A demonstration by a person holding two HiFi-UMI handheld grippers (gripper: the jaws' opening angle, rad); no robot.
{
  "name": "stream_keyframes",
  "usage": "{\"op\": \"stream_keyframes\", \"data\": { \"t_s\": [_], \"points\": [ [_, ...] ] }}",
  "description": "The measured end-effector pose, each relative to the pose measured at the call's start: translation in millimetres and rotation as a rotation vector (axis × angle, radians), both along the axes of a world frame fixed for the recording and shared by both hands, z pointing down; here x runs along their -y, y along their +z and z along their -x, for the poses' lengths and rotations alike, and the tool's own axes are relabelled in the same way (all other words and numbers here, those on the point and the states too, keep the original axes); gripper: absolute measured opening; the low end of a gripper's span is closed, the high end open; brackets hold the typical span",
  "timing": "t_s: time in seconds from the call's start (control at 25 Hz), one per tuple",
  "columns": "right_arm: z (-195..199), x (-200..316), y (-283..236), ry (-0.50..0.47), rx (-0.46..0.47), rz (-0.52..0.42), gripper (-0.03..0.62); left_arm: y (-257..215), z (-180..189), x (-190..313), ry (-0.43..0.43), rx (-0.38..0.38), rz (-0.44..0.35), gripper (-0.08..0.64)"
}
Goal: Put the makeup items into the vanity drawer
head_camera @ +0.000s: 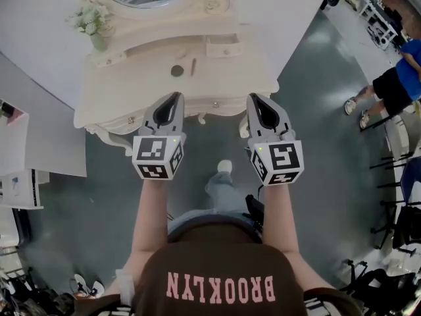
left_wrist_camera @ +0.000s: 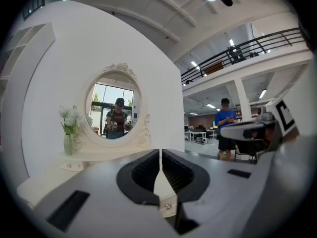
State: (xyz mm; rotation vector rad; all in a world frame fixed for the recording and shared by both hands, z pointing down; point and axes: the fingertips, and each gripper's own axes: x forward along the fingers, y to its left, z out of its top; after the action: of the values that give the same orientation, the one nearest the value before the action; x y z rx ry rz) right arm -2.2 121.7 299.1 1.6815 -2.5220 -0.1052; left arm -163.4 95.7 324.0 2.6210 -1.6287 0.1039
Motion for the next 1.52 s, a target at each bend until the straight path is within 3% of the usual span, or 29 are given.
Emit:
{"op": "stream_keyframes", "data": {
  "t_s": [0.44, 0.84, 1.2, 1.52],
  "points": [
    [-58, 145, 14, -0.038, 0.038, 0.037, -0.005, 6, -40, 137, -0.076, 0.046, 0.028, 0.015],
    [-89, 235, 30, -0.076, 0.038, 0.085, -0.005, 23, -52, 212, -0.156, 0.061, 0.073, 0.015],
    [-81, 275, 56, -0.091, 0.05, 0.135, -0.005, 58, -41, 238, -0.174, 0.062, 0.155, 0.015],
    [-81, 291, 89, -0.069, 0.057, 0.218, -0.005, 101, -28, 258, -0.208, 0.069, 0.278, 0.017]
  ]
}}
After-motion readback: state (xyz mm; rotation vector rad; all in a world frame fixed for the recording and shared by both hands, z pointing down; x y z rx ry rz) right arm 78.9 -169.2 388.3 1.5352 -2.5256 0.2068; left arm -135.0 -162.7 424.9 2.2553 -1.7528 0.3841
